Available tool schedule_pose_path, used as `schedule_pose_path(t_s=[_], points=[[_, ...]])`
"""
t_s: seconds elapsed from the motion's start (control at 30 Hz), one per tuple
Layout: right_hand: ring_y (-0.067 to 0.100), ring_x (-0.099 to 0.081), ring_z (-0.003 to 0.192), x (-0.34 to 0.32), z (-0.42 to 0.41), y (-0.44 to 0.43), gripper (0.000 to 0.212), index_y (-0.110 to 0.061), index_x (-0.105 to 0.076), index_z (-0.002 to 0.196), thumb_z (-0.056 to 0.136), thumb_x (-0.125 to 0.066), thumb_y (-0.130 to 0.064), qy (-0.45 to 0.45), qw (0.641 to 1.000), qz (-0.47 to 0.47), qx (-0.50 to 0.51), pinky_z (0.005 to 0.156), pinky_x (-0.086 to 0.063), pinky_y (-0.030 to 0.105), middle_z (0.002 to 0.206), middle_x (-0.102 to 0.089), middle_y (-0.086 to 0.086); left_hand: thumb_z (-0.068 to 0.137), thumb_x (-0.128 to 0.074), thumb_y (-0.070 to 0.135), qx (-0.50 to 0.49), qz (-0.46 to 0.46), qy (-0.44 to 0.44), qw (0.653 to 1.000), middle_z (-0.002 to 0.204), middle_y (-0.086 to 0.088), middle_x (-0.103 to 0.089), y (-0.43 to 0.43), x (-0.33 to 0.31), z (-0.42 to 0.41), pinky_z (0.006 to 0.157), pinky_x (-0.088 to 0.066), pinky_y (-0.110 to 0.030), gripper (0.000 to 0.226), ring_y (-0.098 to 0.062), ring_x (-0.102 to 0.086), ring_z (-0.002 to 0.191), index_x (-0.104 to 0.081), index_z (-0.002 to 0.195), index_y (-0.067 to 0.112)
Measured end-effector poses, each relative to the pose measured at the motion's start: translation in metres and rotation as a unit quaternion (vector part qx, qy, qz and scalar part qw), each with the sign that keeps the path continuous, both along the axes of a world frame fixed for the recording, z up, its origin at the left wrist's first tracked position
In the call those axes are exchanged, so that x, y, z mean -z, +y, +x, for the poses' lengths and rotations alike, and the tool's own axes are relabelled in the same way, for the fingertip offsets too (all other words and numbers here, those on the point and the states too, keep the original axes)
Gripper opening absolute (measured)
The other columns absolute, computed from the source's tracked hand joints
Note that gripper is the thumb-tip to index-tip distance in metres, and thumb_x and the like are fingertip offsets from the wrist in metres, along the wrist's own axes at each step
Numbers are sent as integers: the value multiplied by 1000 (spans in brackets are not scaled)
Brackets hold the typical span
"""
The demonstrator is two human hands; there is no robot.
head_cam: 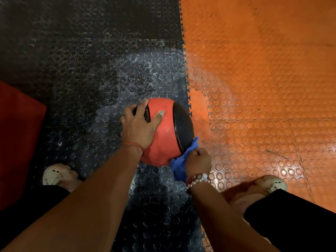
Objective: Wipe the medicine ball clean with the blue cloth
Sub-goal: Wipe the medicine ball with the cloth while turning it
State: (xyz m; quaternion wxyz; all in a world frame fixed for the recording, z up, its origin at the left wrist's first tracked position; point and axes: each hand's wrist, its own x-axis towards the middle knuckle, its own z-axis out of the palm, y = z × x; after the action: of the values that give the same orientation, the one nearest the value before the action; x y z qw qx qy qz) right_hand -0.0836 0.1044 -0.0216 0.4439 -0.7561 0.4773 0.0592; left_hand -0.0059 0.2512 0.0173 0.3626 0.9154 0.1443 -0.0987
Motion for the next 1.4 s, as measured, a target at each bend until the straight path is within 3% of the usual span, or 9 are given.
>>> schedule_pose_path(t_s=[0.17,0.53,0.73,0.83,1.0,1.1,1.2,1.27,1.4], points=[[28,-62,92,-26,-1,0,21,-16,-68,103,87,-54,-16,-95,992,-72,-48,76,-49,32,102,-68,8,85,-46,70,22,14,-4,1000,146,2,-22,-1,2,-7,106,-31,-50,70,-27,-21,136,-27,147,43],[29,-55,53,-38,49,2,26,-20,-70,97,79,-52,-22,-246,864,-323,-299,46,-37,25,90,-60,8,99,-29,55,-8,3,-41,999,145,-1,-28,2,13,-9,109,-30,-55,49,-29,-25,132,-34,146,41],[27,-61,87,-56,102,0,29,-30,-66,109,89,-49,-18,-145,909,-228,-318,72,-46,32,108,-56,2,100,-25,52,-5,-4,-51,999,143,-1,-29,1,17,-8,108,-31,-56,48,-28,-27,131,-35,145,41],[27,-58,105,-64,123,7,48,-31,-51,130,86,-49,-13,-159,884,-205,-390,84,-47,36,121,-57,5,99,-19,51,-24,-28,-56,998,146,-1,-31,3,17,-10,112,-26,-50,51,-27,-27,133,-32,147,40],[6,-34,48,-80,130,19,78,-25,-20,148,79,-55,-9,-242,796,-150,-534,47,-27,16,66,-39,-11,90,-18,59,-169,-244,-46,954,156,4,-31,15,16,-3,120,-15,-47,64,-15,-24,145,-24,150,38],[11,-34,39,-81,116,21,82,-29,-18,148,78,-58,-11,-270,771,-97,-569,40,-26,15,60,-56,2,93,-23,53,-177,-272,-53,944,157,6,-28,16,14,-6,120,-15,-45,61,-11,-23,145,-26,151,34],[4,-50,56,-77,106,18,80,-37,-20,145,78,-60,-21,-249,780,-56,-571,66,-43,19,93,-68,15,96,-25,49,-165,-277,-47,945,158,10,-24,13,12,-9,121,-13,-46,56,-12,-18,146,-27,150,35],[11,-60,92,-76,108,12,73,-36,-28,143,78,-62,-31,-221,809,-53,-543,99,-42,49,121,-63,9,94,-26,52,-157,-273,-42,948,158,7,-25,13,10,-8,121,-12,-46,59,-14,-18,147,-29,150,34],[7,-45,124,-87,107,-2,56,-22,-41,139,87,-61,-25,-234,863,46,-446,104,-37,28,140,-47,0,102,-30,45,-132,-189,-25,973,157,3,-27,10,1,-4,120,-5,-39,50,-21,-15,146,-29,151,32]])
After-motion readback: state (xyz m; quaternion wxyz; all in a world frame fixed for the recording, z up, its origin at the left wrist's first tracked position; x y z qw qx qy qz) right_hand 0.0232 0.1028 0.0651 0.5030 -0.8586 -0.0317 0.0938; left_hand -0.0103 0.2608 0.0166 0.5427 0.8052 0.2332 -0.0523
